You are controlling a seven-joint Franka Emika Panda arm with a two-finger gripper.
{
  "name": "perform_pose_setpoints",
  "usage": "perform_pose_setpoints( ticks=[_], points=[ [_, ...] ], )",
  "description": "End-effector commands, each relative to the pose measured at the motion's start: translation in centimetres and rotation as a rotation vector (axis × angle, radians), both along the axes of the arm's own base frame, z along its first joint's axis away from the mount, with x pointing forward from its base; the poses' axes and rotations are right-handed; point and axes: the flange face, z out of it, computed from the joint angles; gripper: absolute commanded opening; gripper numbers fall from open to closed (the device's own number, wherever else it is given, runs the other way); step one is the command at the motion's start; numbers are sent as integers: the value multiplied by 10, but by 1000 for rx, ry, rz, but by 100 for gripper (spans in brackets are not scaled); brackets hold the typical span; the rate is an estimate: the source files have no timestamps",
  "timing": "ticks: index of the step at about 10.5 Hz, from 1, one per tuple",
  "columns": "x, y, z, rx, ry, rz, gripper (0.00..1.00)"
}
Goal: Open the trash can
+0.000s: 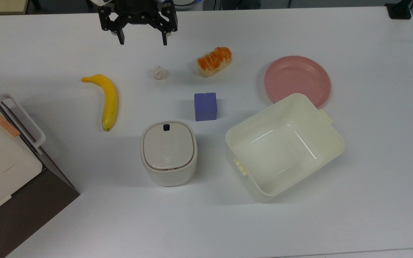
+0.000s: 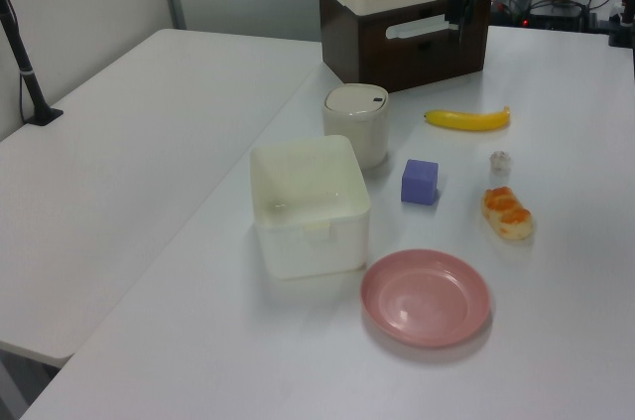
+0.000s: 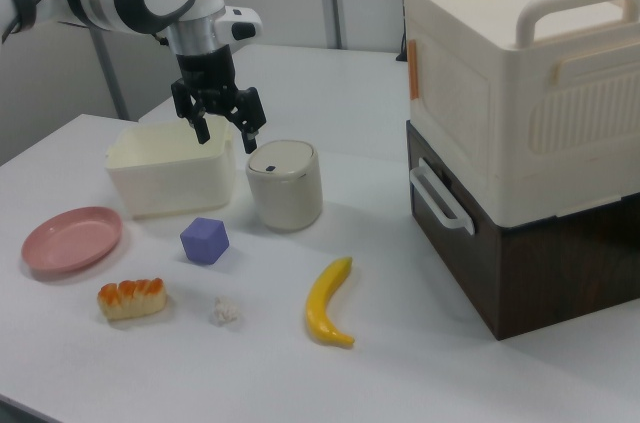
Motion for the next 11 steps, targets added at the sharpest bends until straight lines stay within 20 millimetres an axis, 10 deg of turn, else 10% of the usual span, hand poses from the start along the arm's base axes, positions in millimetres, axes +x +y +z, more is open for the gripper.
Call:
perform_pose_setpoints(
  ticks=[1,11],
  points=[
    [-5,2,3,20,-6,6,100],
    [-3,2,3,10,-13,23,100]
  ],
)
